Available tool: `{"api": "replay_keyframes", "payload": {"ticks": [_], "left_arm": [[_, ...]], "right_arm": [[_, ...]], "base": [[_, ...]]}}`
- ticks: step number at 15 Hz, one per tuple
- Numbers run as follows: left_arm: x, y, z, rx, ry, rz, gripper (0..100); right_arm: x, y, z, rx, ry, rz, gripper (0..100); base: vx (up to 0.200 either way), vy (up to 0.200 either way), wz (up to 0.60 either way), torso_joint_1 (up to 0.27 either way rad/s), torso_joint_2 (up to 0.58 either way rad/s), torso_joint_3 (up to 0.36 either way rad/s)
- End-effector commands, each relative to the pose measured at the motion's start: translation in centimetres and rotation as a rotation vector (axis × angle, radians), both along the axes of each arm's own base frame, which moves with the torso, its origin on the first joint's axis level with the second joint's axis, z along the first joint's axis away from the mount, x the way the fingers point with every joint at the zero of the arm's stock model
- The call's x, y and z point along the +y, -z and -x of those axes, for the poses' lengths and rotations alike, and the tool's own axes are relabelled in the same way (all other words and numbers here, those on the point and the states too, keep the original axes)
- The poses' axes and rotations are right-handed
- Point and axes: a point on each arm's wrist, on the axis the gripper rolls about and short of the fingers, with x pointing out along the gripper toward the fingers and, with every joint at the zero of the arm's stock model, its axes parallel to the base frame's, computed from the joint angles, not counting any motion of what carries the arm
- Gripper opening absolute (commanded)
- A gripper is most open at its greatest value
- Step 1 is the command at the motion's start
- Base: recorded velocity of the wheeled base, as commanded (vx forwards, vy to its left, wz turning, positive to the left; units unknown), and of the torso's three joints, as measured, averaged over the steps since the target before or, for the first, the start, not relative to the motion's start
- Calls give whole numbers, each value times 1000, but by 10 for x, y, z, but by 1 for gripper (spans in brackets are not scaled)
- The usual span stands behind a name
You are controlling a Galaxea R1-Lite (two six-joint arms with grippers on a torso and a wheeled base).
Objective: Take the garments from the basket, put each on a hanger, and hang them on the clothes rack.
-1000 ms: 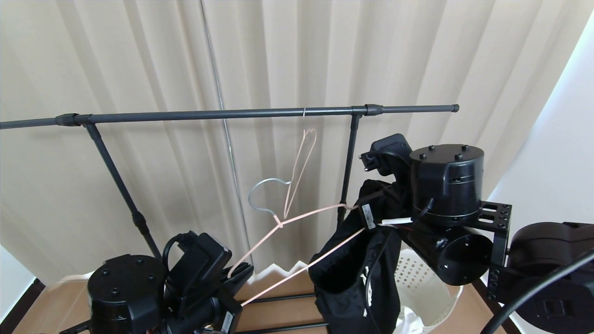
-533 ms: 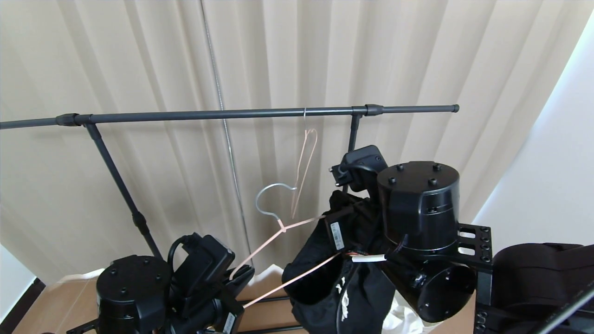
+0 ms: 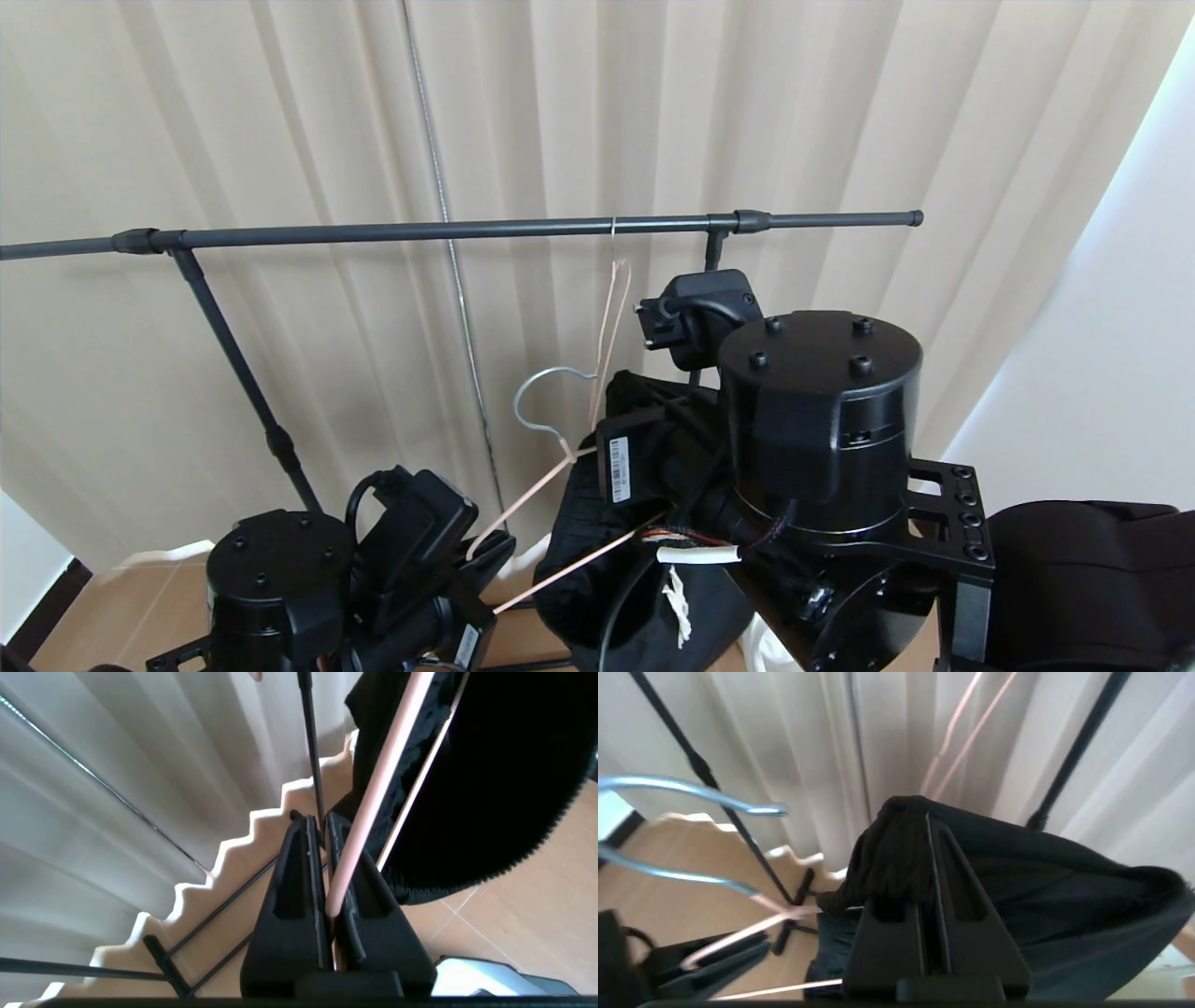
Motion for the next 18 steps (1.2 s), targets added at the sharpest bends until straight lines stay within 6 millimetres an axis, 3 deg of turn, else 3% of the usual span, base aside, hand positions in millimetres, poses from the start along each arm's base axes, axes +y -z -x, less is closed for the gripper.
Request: {"api": "replay_keyframes", "payload": {"ticks": [1, 8, 15, 16, 18], "left_arm": [[-2, 0, -2, 0, -5, 16, 0], [-10, -7, -12, -72, -61, 161, 0], [-17, -7, -5, -78, -32, 175, 0], [-17, -7, -5, -79, -32, 176, 0], [-17, -7, -5, -80, -32, 175, 0]], "right_arm": [[3, -3, 1, -6, -6, -15, 0], [-5, -12, -12, -22, 39, -42, 0], [-10, -17, -20, -28, 67, -67, 0], [-10, -17, -20, -28, 68, -66, 100], [-12, -18, -22, -30, 77, -67, 100]], "base": [[0, 0, 0, 0, 0, 0], [0, 0, 0, 0, 0, 0], [0, 0, 0, 0, 0, 0], [0, 0, 0, 0, 0, 0], [0, 0, 0, 0, 0, 0]]}}
